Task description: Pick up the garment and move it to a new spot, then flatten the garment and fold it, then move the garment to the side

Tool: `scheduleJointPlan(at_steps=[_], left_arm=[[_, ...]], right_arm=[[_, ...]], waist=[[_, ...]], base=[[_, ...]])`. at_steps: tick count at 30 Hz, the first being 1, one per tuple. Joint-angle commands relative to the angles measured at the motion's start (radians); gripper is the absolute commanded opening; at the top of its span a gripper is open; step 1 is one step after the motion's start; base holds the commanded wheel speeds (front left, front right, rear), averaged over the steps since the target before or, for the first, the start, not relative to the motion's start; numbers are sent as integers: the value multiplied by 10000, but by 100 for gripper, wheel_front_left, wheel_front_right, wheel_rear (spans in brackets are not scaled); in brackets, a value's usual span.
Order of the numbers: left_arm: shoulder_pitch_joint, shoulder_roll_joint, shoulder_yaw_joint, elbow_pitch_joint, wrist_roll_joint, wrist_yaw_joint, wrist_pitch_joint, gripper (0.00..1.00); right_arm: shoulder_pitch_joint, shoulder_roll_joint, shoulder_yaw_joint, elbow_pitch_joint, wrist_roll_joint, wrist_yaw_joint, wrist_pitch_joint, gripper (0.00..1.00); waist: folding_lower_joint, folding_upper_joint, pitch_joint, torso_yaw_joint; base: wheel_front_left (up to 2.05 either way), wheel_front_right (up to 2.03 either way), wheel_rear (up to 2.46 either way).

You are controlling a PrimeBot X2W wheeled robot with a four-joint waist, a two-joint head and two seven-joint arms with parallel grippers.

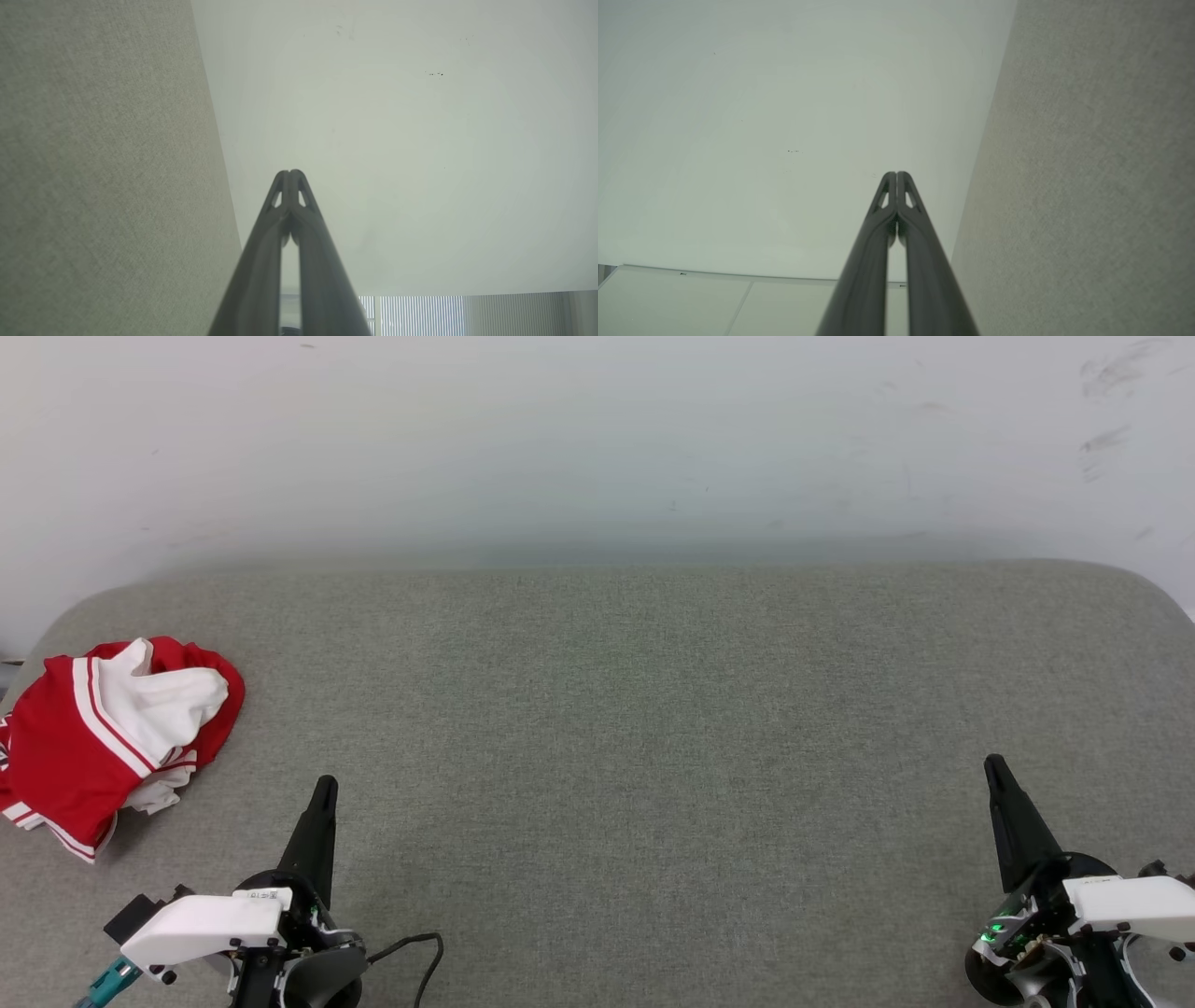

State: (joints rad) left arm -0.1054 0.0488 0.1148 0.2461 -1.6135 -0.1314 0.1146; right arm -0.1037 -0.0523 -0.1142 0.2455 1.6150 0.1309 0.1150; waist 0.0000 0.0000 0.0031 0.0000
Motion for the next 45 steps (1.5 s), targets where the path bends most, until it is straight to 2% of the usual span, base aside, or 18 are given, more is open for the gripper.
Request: scheduleJointPlan(at_steps=[1,24,25,34,45], left_arm=[[-72,-15,13,-5,13,-31,16,0],[-72,-15,13,-5,12,-31,16,0],[0,0,-2,-1,0,0,-1,100],[260,-20,-62,125,135,8,-246,100],[214,-13,227,-327,2048,74,-779,100]], right_arm=[[-102,40,3,2,-43,-3,5,0],[-102,40,3,2,-43,-3,5,0],[0,0,2,0,0,0,-1,100],[276,5,81,221,-218,0,-241,100],[302,7,-5,-278,-2259,0,-774,100]], waist=[[0,0,0,0],[0,0,0,0],[0,0,0,0],[0,0,9,-1],[0,0,38,1]], base=[[0,0,0],[0,0,0],[0,0,0],[0,0,0],[0,0,0]])
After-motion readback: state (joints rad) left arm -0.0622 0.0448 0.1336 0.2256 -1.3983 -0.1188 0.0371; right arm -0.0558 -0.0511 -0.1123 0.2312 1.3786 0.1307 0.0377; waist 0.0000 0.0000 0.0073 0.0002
